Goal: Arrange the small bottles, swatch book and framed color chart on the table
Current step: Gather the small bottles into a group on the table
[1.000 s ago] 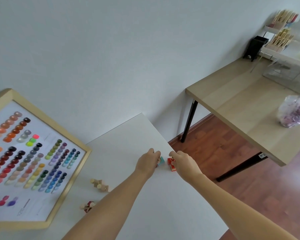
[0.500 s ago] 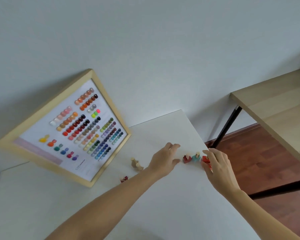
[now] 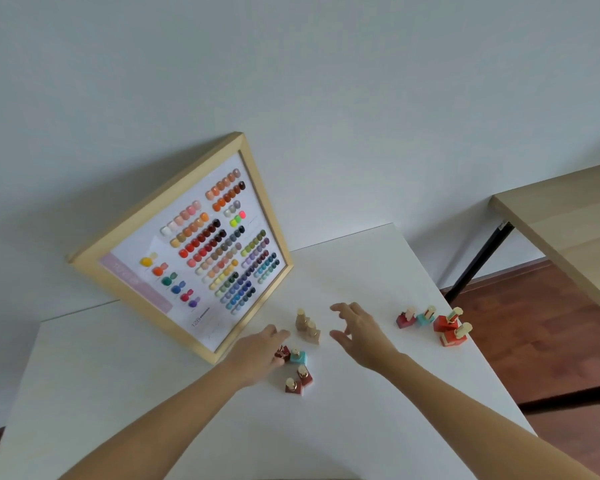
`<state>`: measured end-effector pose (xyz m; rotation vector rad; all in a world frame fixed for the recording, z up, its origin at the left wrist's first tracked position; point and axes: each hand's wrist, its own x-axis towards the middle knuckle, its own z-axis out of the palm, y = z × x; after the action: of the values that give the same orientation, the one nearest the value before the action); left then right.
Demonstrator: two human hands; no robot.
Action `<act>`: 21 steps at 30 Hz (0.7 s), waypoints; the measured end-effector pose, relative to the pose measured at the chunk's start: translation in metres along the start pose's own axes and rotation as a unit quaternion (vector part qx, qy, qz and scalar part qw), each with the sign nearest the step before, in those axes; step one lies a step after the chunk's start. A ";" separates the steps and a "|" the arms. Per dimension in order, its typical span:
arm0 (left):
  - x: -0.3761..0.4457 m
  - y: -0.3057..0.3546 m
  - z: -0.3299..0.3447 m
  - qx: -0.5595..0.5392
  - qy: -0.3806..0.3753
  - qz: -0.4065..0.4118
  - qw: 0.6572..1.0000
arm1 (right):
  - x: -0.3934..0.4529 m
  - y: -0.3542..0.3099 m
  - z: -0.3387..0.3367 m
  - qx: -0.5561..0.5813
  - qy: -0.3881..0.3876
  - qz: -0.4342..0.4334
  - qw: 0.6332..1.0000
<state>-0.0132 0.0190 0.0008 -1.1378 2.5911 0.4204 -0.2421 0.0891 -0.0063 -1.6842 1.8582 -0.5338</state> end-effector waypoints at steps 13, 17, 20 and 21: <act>0.026 -0.002 0.031 0.132 -0.001 0.170 0.977 | 0.051 -0.022 0.035 -0.025 -0.073 0.010 0.997; 0.027 -0.005 0.034 0.122 0.004 0.191 0.974 | 0.058 -0.023 0.040 -0.041 -0.069 -0.019 0.997; 0.026 -0.007 0.036 0.108 0.017 0.193 0.975 | 0.062 -0.027 0.043 -0.061 -0.060 -0.031 0.996; 0.025 -0.008 0.037 0.104 0.019 0.191 0.976 | 0.063 -0.029 0.043 -0.068 -0.056 -0.031 0.996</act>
<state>-0.0190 0.0109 -0.0435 -0.5838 2.8080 0.1974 -0.1948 0.0267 -0.0299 -1.8254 1.8023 -0.3375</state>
